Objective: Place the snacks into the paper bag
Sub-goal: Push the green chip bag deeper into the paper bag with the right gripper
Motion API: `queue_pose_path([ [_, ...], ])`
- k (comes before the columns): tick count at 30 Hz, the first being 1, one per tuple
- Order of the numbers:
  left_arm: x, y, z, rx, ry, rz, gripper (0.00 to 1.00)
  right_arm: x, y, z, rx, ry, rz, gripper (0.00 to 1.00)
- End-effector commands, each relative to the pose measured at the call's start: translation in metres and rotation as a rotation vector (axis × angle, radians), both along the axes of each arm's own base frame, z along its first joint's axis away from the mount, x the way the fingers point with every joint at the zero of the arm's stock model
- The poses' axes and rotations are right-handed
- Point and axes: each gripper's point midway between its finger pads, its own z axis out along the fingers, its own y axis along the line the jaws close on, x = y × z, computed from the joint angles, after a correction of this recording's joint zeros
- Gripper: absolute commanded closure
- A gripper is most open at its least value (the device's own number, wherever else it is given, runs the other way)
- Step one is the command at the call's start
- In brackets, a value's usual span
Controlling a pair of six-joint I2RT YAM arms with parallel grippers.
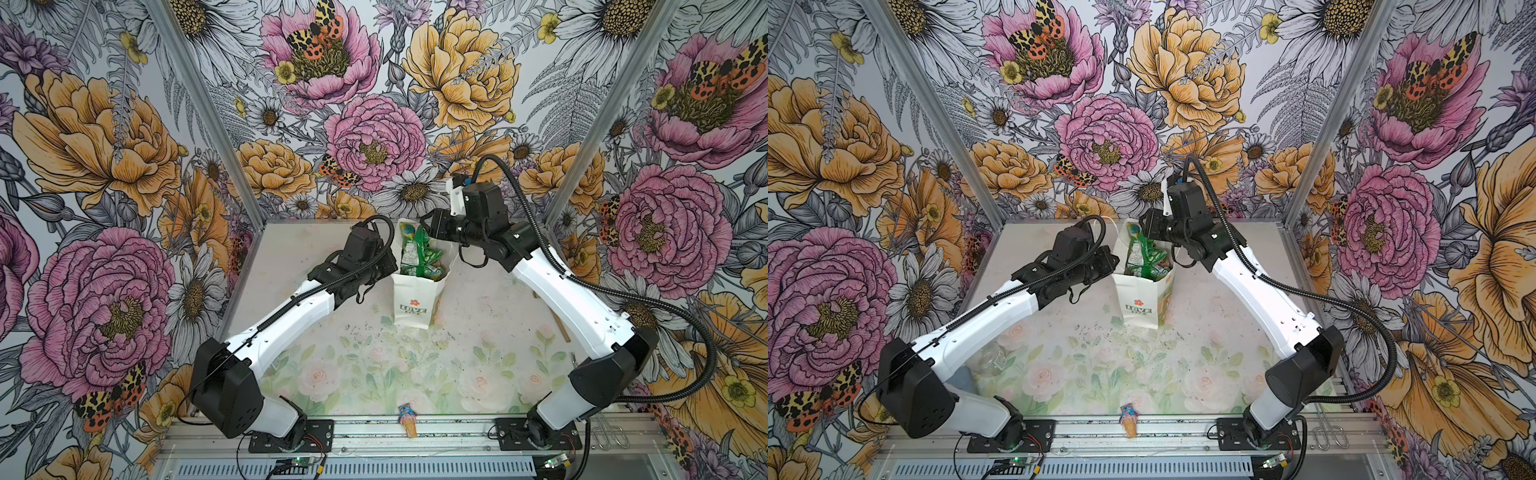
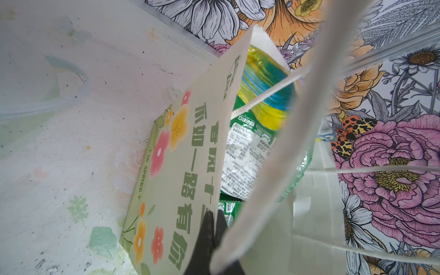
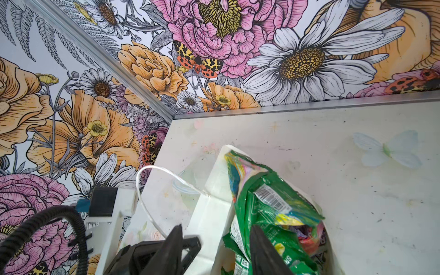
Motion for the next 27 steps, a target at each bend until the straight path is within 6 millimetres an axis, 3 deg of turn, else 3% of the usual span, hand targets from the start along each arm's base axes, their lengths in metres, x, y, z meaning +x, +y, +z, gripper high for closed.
queue_pose_path([
  [1,-0.002,0.006,0.001,-0.004,0.0,0.014,1.0,0.012,0.003,-0.017,-0.027,0.04,-0.001,0.52],
  [7,-0.002,0.008,0.002,-0.005,-0.002,0.019,1.0,0.017,0.017,-0.046,-0.017,0.124,0.034,0.51],
  [15,-0.002,0.007,0.002,-0.006,-0.002,0.017,1.0,0.009,0.022,-0.071,-0.063,0.168,0.027,0.41],
  [21,-0.001,0.006,0.002,-0.006,-0.001,0.013,1.0,0.007,0.016,-0.094,-0.125,0.203,0.005,0.42],
  [27,0.0,0.005,0.001,-0.005,0.003,0.012,1.0,0.009,0.012,-0.104,-0.174,0.21,-0.011,0.5],
])
